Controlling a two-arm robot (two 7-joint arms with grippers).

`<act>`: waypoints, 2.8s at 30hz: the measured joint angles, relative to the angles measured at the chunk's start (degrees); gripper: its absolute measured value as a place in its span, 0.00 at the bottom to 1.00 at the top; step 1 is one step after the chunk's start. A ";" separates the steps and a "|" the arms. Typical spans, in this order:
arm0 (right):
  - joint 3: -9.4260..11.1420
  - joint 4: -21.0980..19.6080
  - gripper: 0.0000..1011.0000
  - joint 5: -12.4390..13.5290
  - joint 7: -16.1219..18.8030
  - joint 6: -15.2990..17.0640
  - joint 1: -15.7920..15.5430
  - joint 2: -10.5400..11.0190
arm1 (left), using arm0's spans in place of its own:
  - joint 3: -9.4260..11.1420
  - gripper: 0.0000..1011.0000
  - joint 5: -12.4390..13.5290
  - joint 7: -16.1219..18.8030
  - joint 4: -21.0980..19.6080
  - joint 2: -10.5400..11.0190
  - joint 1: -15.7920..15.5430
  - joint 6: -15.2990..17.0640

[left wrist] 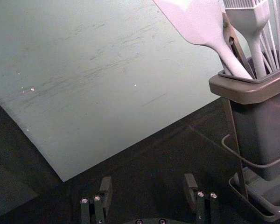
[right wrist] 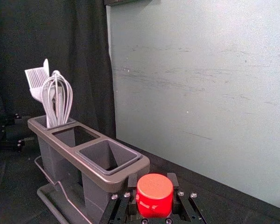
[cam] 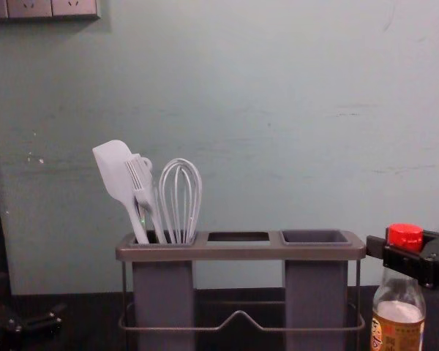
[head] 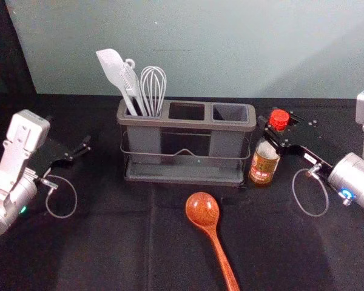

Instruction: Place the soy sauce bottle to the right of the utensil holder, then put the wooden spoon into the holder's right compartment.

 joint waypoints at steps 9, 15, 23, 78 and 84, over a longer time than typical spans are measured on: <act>0.31 0.23 0.50 -0.34 -0.33 -0.54 -0.08 -0.07 | 0.00 0.99 0.00 0.00 0.00 0.00 0.00 0.00; 1.08 -0.21 0.69 -0.07 -0.43 -1.35 -0.58 -0.23 | 0.00 0.99 0.00 0.00 0.00 0.00 0.00 0.00; 3.46 -5.06 0.93 0.86 -1.37 -2.00 -3.72 1.04 | 0.00 0.99 0.00 0.00 0.00 0.00 0.00 0.00; -10.10 -18.69 0.99 -10.73 -6.66 14.97 -13.07 2.58 | 0.00 0.99 0.00 0.00 0.00 0.00 0.00 0.00; -8.83 -20.55 0.99 -10.22 -6.22 16.40 -13.64 2.71 | 0.00 0.99 0.00 0.00 0.00 0.00 0.00 0.00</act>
